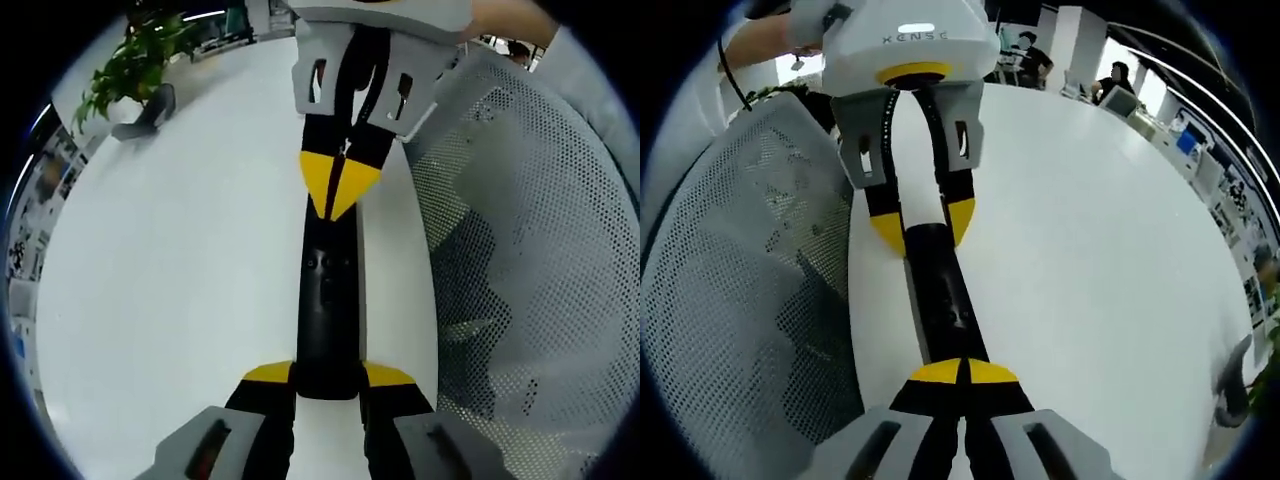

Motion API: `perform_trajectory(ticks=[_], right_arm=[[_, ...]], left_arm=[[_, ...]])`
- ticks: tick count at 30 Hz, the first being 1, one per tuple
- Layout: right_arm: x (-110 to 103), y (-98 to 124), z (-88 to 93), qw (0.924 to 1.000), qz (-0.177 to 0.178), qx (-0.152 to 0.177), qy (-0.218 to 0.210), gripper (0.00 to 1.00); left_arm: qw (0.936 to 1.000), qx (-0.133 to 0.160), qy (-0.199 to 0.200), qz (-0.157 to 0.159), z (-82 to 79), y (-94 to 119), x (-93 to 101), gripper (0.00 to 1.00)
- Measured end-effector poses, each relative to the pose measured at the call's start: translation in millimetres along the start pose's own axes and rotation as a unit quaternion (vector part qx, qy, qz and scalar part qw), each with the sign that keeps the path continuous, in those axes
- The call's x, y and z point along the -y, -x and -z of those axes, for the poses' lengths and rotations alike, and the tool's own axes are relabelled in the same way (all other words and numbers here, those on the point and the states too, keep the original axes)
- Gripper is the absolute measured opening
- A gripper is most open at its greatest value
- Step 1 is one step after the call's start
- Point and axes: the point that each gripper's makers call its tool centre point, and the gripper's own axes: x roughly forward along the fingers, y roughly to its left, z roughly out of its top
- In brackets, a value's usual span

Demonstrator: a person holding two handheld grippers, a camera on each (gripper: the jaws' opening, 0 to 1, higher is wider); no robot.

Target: Press the specified remote control buttons in sequence, fully releasing each button before pressing the next.

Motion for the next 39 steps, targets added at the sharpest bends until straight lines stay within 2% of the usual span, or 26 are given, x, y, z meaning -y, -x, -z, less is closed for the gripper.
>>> perform_trajectory(ticks=[9,15,21,27,31,35,37,39], right_arm=[[-0.1,0.1,1.0,0.9998,-0.005,-0.020,-0.001,0.00],[-0.1,1.5,1.3,0.9995,-0.007,0.000,-0.030,0.00],[0.6,3.1,1.1,0.9965,0.008,0.047,-0.069,0.00],[0.6,3.5,-0.8,0.9941,0.016,0.063,-0.087,0.00],[-0.3,3.2,-1.6,0.9967,0.014,0.050,-0.063,0.00],[-0.8,3.2,-2.5,0.9969,0.010,0.042,-0.066,0.00],[-2.6,3.1,-2.5,0.9986,0.009,0.035,-0.039,0.00],[-7.3,1.6,-5.2,0.9986,0.000,0.035,-0.039,0.00]], left_arm=[[1.0000,0.002,-0.003,0.002,0.2,0.0,0.2,0.24],[1.0000,0.002,-0.001,-0.001,0.3,0.3,0.7,0.24],[0.9999,0.010,-0.002,0.002,0.8,0.6,0.1,0.24],[0.9999,0.015,-0.001,0.003,0.5,0.6,0.0,0.24],[0.9999,0.014,0.000,0.002,0.6,0.9,0.4,0.24],[0.9999,0.013,0.001,0.003,0.7,0.9,0.3,0.24],[0.9999,0.012,0.001,0.001,0.6,1.0,0.5,0.24],[0.9999,0.010,0.000,0.000,0.5,0.9,0.5,0.24]])
